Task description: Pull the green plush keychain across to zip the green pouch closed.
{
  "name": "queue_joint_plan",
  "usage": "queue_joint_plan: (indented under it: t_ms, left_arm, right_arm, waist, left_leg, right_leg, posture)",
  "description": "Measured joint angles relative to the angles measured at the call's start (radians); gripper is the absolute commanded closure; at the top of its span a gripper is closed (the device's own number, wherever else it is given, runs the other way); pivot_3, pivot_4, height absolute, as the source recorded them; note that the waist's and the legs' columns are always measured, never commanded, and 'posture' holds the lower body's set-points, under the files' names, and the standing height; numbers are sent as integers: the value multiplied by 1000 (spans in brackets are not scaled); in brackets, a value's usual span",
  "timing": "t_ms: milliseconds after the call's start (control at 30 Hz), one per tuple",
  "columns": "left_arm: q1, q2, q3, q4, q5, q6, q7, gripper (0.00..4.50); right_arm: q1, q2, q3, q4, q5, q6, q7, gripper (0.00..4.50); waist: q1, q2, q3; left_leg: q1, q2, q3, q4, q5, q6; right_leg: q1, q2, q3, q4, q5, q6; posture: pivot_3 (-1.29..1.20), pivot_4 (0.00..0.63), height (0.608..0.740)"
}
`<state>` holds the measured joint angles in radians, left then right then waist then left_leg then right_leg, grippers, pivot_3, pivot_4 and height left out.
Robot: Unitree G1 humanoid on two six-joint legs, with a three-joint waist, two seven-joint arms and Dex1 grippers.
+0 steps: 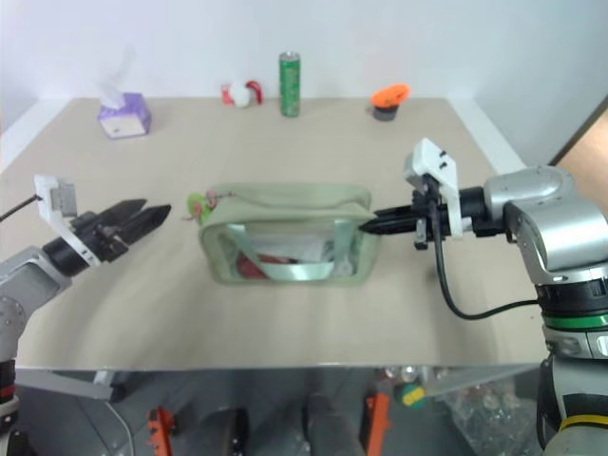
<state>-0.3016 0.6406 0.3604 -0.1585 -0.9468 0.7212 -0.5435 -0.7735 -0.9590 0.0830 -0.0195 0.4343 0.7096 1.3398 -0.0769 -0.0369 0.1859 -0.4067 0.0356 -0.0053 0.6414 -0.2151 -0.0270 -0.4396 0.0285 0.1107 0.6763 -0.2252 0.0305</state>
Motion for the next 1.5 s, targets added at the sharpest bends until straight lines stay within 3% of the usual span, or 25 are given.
queue_joint_plan:
  t_ms: [267,567,1033,1367,1500]
  left_arm:
    - [-25,-27,-46,2,7,43,-15,0]
    - [-140,-40,-129,111,109,42,-39,0]
    - [-177,-78,-136,140,151,39,-98,4481]
    - [-180,-20,-37,83,102,45,-121,4481]
    - [-256,-25,-40,79,89,46,-119,4481]
  right_arm:
    - [21,0,-3,-33,1,13,-14,4476]
    - [36,-1,-12,-55,7,29,-35,4476]
    - [69,-3,-31,-76,22,35,-56,4500]
    - [55,1,-21,-72,13,29,-54,4500]
    - [49,4,-19,-61,11,24,-51,4500]
  waist:
    - [-3,0,0]
    - [-3,0,0]
    - [-3,0,0]
    - [-5,0,0]
    - [-3,-1,0]
  left_leg:
    - [2,0,0,0,0,0]
    - [2,0,0,1,1,0]
    - [2,0,-1,1,1,0]
    - [2,0,-1,1,1,0]
    - [1,0,-1,3,1,-1]
  right_leg:
    - [0,1,0,3,0,-1]
    - [0,1,0,3,1,-1]
    - [0,1,0,3,1,-1]
    - [0,2,0,3,1,-1]
    - [0,1,0,3,1,0]
  posture:
    - [0,150,740]
    - [0,150,740]
    - [0,150,740]
    - [0,150,740]
    - [0,150,740]
